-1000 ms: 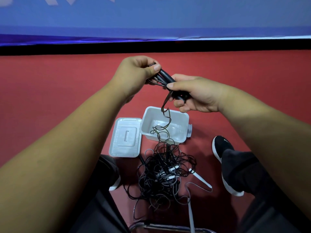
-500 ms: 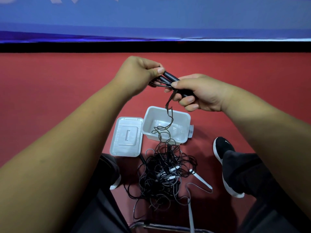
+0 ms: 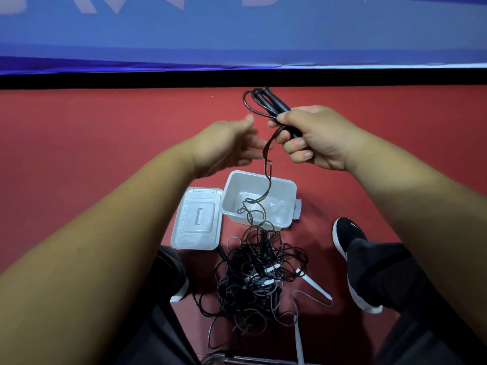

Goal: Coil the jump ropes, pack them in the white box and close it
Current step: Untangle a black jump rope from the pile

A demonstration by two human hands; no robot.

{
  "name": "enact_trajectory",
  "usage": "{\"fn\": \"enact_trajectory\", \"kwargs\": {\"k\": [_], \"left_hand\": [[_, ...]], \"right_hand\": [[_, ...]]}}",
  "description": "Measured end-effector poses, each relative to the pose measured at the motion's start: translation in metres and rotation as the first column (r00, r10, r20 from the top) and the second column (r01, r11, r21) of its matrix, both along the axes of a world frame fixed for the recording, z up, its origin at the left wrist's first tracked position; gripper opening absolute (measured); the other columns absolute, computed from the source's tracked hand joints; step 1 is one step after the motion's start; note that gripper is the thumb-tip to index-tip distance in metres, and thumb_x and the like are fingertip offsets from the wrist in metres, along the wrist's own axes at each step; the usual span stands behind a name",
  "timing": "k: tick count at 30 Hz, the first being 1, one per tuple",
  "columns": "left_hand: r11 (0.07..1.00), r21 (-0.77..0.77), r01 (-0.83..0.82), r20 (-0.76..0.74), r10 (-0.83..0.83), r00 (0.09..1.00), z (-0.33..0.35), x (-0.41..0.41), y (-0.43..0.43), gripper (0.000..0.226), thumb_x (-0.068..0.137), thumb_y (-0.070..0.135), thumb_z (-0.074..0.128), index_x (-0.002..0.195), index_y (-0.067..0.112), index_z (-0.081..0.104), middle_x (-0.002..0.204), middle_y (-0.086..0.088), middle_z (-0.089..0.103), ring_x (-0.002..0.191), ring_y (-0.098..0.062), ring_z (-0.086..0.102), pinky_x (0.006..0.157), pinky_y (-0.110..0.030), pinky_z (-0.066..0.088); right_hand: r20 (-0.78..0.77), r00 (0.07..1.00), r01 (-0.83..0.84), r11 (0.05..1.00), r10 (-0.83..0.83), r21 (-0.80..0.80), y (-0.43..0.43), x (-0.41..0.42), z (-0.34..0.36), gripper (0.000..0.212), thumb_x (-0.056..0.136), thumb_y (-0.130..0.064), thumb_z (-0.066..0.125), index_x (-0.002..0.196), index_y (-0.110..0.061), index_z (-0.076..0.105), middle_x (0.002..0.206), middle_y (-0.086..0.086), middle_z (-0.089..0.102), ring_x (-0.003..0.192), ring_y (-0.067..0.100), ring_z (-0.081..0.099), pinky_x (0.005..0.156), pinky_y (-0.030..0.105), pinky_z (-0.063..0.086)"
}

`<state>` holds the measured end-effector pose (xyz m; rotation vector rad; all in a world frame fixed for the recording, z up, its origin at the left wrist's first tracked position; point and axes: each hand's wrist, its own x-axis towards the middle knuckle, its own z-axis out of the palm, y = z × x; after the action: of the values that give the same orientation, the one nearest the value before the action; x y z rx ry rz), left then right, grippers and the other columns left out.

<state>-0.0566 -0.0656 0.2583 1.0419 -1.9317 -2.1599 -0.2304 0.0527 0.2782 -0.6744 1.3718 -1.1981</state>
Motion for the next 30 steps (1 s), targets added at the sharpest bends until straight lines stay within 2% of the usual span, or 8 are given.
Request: {"fn": "enact_trajectory", "kwargs": {"k": [2,4,10,14,18,22,25,30], "left_hand": [[0.978,-0.124,0.165,0.021,-0.164,0.986,-0.004,0.002,0.005,0.048,0.113,0.043,0.034,0.143,0.012,0.054,0.121,-0.006,0.076,0.115,-0.015,0.069,0.114,-0.043,0.04],[0.931,-0.261,0.254,0.013,-0.26,0.966,-0.006,0.005,0.006,0.036,0.113,0.034,0.041,0.134,0.019,0.066,0.112,-0.003,0.077,0.111,-0.012,0.066,0.116,-0.041,0.04],[0.887,-0.364,0.284,0.031,-0.293,0.956,0.003,0.006,-0.001,0.018,0.104,0.019,0.063,0.107,0.008,0.078,0.09,-0.006,0.075,0.085,-0.016,0.068,0.088,-0.031,0.057],[0.748,-0.585,0.315,0.203,-0.241,0.949,0.009,0.008,-0.012,0.009,0.094,0.029,0.078,0.097,0.021,0.081,0.086,-0.001,0.079,0.075,-0.01,0.067,0.086,-0.036,0.057],[0.639,-0.678,0.363,0.321,-0.188,0.928,0.007,0.005,-0.008,0.012,0.097,0.034,0.073,0.1,0.023,0.079,0.077,0.002,0.077,0.058,-0.003,0.063,0.062,-0.023,0.052],[0.686,-0.634,0.358,0.37,-0.138,0.919,0.005,0.004,-0.005,0.029,0.107,0.037,0.056,0.102,0.018,0.076,0.071,-0.002,0.076,0.055,-0.01,0.068,0.05,-0.028,0.056],[0.729,-0.594,0.339,0.376,-0.121,0.919,0.002,0.008,-0.009,0.032,0.107,0.04,0.054,0.099,0.017,0.075,0.079,0.002,0.079,0.075,-0.02,0.076,0.066,-0.042,0.066],[0.862,-0.464,0.206,0.227,-0.109,0.968,-0.004,0.013,-0.018,0.031,0.107,0.035,0.057,0.11,0.009,0.074,0.096,-0.005,0.08,0.095,-0.03,0.076,0.089,-0.046,0.06]], "right_hand": [[-0.005,0.999,0.049,0.999,-0.049,0.003,0.0,-0.005,0.001,0.018,0.106,-0.018,0.053,0.112,-0.006,0.064,0.07,0.001,0.05,0.054,0.01,0.026,0.045,0.023,0.017],[-0.007,0.997,0.082,0.997,-0.082,0.007,0.001,-0.009,0.001,0.018,0.105,-0.018,0.053,0.11,-0.006,0.064,0.07,0.001,0.05,0.054,0.01,0.026,0.046,0.024,0.017],[0.012,0.997,0.08,0.996,-0.08,0.041,0.005,-0.008,-0.002,0.018,0.106,-0.022,0.055,0.112,-0.007,0.064,0.069,0.0,0.048,0.053,0.008,0.026,0.046,0.022,0.016],[0.004,1.0,0.03,0.999,-0.03,0.045,0.005,-0.004,-0.005,0.025,0.104,-0.031,0.066,0.116,-0.009,0.065,0.07,-0.002,0.047,0.054,0.008,0.026,0.044,0.021,0.018],[0.068,0.998,0.01,0.999,-0.012,0.04,0.003,0.001,-0.005,0.02,0.101,-0.029,0.071,0.112,-0.014,0.063,0.071,-0.002,0.047,0.054,0.007,0.025,0.044,0.02,0.019],[0.136,0.99,-0.047,0.998,0.042,0.032,0.003,0.002,-0.002,0.018,0.101,-0.023,0.071,0.094,-0.018,0.055,0.072,-0.002,0.045,0.057,0.007,0.021,0.043,0.018,0.017],[0.144,0.981,-0.14,0.988,0.13,0.061,0.006,0.003,-0.002,0.022,0.104,-0.019,0.065,0.088,-0.018,0.05,0.072,-0.003,0.043,0.057,0.006,0.019,0.044,0.018,0.015],[0.174,0.944,-0.301,0.948,0.28,0.106,0.012,0.005,0.0,0.015,0.101,-0.015,0.061,0.09,-0.014,0.051,0.069,-0.003,0.039,0.049,0.002,0.021,0.044,0.018,0.012]]}}
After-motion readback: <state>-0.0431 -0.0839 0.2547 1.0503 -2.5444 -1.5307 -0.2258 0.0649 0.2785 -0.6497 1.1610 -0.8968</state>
